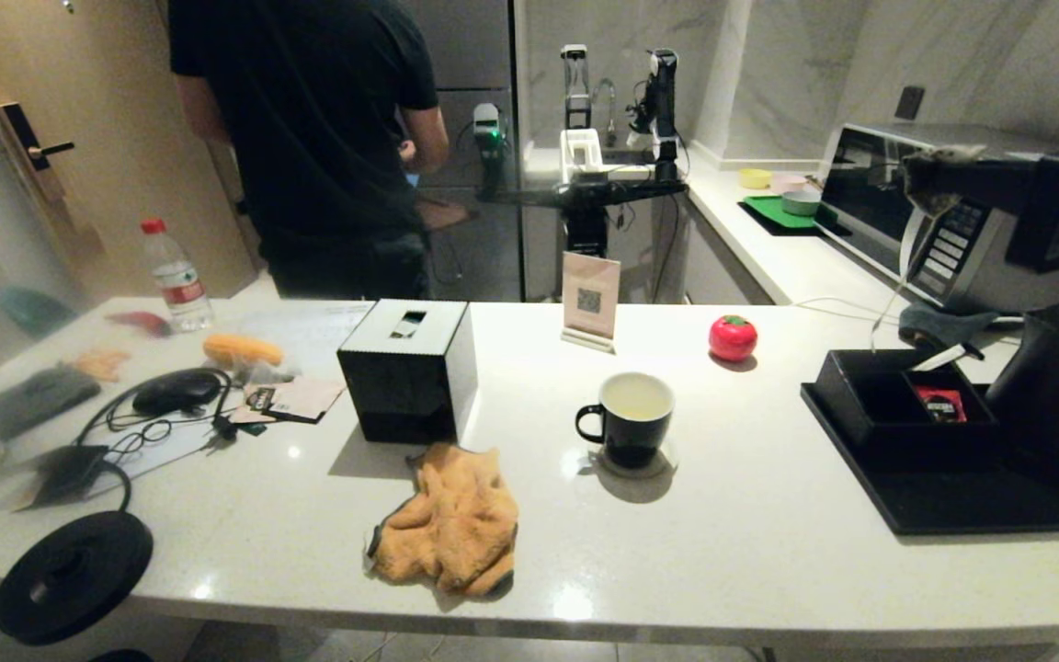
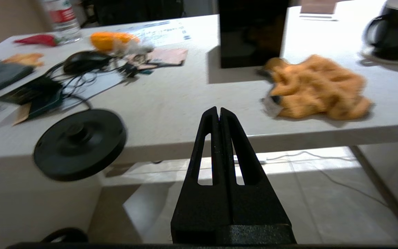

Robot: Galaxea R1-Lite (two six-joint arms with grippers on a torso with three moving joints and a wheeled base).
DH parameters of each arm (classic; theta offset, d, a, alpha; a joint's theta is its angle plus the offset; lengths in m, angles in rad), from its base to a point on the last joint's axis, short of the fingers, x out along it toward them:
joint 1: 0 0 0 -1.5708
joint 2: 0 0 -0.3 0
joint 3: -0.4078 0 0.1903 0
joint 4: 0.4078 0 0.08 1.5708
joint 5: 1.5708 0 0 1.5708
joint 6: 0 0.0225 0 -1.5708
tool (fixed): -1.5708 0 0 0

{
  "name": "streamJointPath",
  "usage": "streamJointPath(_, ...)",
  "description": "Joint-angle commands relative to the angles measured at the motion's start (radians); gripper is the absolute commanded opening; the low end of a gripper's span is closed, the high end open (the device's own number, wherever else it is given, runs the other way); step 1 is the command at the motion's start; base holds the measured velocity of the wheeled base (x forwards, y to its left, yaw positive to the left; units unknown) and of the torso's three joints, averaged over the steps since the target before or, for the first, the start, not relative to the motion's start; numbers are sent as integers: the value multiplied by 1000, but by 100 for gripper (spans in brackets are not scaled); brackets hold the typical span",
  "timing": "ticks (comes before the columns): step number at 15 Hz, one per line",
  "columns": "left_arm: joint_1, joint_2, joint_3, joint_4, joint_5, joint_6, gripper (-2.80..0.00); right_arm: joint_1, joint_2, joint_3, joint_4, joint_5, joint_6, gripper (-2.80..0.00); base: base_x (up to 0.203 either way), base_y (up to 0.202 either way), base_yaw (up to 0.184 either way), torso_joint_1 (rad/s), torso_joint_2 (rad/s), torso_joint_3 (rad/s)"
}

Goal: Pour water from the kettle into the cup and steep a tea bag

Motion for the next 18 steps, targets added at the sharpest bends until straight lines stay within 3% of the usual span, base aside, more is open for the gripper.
streamJointPath(1, 0, 24, -66, 44, -41, 0, -280, 1, 7, 1, -1, 0, 0, -280, 0, 0, 0, 0, 0, 0)
streamJointPath(4, -1, 123, -138, 66, -62, 1, -280, 3, 13, 2, -2, -2, 0, -280, 0, 0, 0, 0, 0, 0)
streamJointPath(9, -3, 436, -330, 64, -119, 1, -280, 10, 27, -2, -4, -2, 0, -280, 0, 0, 0, 0, 0, 0)
streamJointPath(13, -11, 666, -500, 60, -233, 4, -280, 9, 33, -7, -4, 2, 2, -280, 0, 0, 0, 0, 0, 0)
streamJointPath(15, -55, 759, -572, 59, -264, 4, -280, 10, 57, -29, -18, 3, 4, -280, 0, 0, 0, 0, 0, 0)
streamJointPath(18, -206, 889, -663, 50, -266, 4, -280, 14, 89, -66, -31, 3, 1, -280, 0, 0, 0, 0, 0, 0)
